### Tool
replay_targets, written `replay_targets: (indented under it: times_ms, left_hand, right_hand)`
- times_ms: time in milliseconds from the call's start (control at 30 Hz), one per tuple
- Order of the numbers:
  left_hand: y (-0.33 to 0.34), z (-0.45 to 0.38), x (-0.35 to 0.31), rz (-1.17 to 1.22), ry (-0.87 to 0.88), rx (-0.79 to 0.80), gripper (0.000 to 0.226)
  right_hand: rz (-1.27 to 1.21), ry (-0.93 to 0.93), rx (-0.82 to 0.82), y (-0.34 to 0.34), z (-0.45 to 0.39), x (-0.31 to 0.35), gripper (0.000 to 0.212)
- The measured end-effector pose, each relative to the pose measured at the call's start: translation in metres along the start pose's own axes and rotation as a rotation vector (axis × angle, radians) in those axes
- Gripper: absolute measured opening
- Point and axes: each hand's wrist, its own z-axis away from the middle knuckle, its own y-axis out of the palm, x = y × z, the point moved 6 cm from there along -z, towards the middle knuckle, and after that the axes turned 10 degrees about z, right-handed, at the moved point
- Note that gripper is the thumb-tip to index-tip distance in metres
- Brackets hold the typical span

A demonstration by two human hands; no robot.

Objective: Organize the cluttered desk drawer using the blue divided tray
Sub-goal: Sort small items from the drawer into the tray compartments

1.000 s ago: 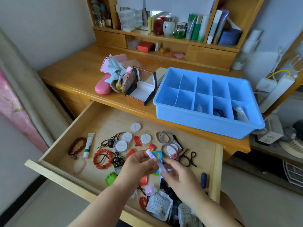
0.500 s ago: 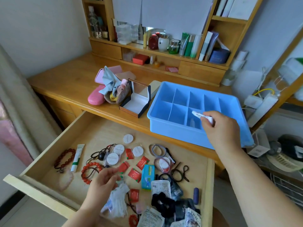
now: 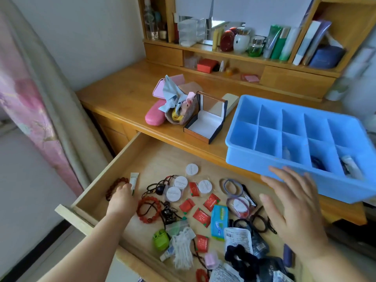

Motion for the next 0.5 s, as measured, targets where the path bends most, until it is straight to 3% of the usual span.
replay_targets:
  times_ms: [100, 233, 333, 433, 500]
  left_hand:
    - [0.012, -0.014, 0.015, -0.120, -0.086, 0.090, 0.029]
    - [0.009, -0.010, 0.010, -0.062, -0.098, 0.061, 0.024]
    - [0.001, 0.026, -0.036, 0.185, 0.184, -0.006, 0.022]
    - [0.009, 0.101, -0.097, 0.395, 0.614, 0.184, 0.022]
    - [0.023, 0.147, -0.122, 0.431, 0.835, 0.312, 0.024]
  right_hand:
    - [-0.075, -0.012, 0.080, 0.014, 0.023, 0.025, 0.042]
    - [-0.284, 0.032, 0.210, 0.030, 0.038, 0.043, 0.027]
    - [-0.563, 0.294, 0.432, 0.044, 0.039, 0.045, 0.015]
    - [-0.934, 0.536, 0.689, 0.061, 0.039, 0.058, 0.033]
    - [-1.055, 0.672, 0.701, 0.063, 0.036, 0.061, 0.028]
